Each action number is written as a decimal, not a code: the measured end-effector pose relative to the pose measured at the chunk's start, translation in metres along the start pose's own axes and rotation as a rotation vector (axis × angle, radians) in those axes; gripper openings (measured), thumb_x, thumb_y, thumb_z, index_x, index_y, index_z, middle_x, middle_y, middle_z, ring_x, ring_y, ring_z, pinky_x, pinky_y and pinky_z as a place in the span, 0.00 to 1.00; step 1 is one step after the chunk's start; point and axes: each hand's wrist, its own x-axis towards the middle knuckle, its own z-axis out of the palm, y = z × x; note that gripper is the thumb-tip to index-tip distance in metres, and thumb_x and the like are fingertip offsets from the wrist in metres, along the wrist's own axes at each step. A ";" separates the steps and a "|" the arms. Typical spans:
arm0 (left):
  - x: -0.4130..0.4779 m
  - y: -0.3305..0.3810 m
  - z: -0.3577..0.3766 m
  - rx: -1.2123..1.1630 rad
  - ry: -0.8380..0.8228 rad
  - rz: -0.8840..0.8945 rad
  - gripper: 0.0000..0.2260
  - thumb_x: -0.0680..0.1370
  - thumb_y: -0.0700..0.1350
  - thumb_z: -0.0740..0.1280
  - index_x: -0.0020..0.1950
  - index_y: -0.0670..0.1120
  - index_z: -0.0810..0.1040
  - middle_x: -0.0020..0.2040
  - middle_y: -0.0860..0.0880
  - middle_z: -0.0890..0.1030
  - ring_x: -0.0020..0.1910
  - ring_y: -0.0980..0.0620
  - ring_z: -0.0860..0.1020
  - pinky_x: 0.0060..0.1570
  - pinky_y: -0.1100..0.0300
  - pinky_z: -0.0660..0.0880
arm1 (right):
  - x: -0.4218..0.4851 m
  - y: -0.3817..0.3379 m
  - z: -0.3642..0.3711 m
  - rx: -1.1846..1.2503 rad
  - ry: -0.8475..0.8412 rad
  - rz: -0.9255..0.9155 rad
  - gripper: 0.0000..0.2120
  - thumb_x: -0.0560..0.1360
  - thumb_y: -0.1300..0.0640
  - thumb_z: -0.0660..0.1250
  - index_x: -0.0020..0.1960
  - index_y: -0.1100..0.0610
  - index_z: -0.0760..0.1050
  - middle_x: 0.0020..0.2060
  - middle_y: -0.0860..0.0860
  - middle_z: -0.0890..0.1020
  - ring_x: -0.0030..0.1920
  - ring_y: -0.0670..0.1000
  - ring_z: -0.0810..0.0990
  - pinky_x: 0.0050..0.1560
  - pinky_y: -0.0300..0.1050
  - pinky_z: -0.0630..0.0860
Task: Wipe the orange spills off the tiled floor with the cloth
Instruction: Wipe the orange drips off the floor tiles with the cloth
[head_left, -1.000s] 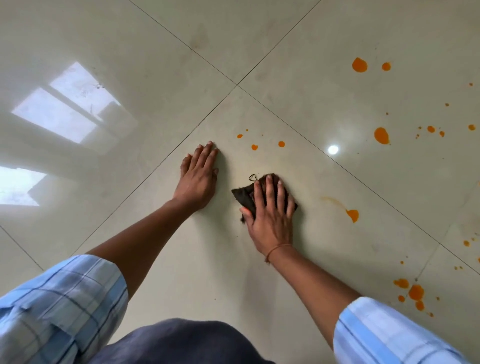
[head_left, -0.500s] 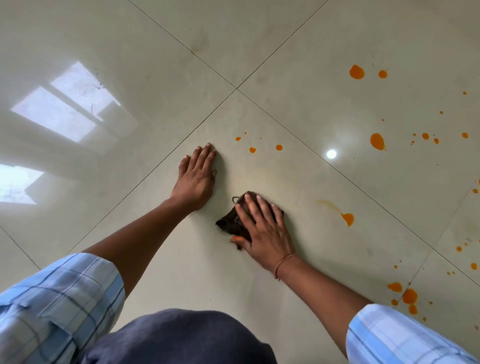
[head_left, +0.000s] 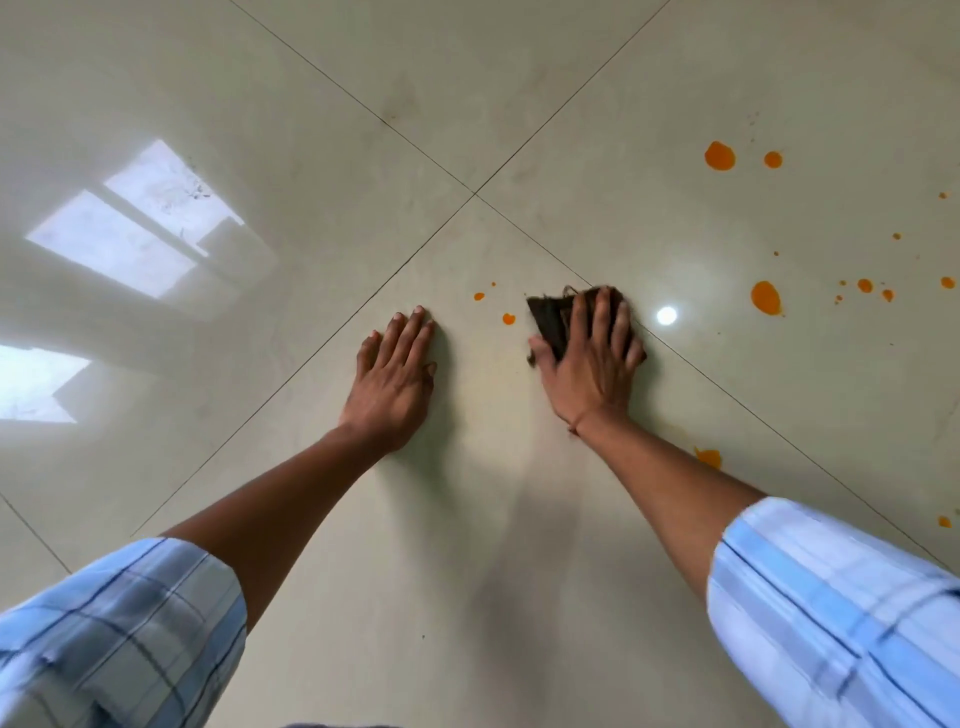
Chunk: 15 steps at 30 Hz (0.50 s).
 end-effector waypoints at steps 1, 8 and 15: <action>-0.001 0.000 0.002 0.017 0.009 -0.004 0.25 0.82 0.49 0.47 0.79 0.45 0.50 0.80 0.49 0.48 0.78 0.48 0.45 0.75 0.50 0.43 | 0.009 -0.017 0.002 0.009 0.004 -0.003 0.37 0.75 0.35 0.55 0.77 0.55 0.59 0.77 0.57 0.57 0.77 0.61 0.53 0.70 0.62 0.55; -0.001 0.003 0.002 0.057 0.046 -0.017 0.25 0.82 0.50 0.46 0.79 0.45 0.53 0.80 0.48 0.52 0.78 0.48 0.49 0.74 0.52 0.43 | -0.041 -0.002 0.006 -0.049 -0.035 -0.465 0.34 0.75 0.35 0.55 0.76 0.51 0.61 0.77 0.54 0.60 0.75 0.58 0.59 0.70 0.60 0.59; -0.002 0.002 0.005 0.054 0.073 -0.034 0.25 0.81 0.48 0.48 0.78 0.44 0.54 0.79 0.47 0.54 0.78 0.48 0.51 0.74 0.53 0.43 | 0.024 -0.079 0.013 -0.046 -0.025 -0.346 0.33 0.76 0.38 0.55 0.77 0.52 0.59 0.77 0.55 0.59 0.76 0.60 0.56 0.70 0.60 0.53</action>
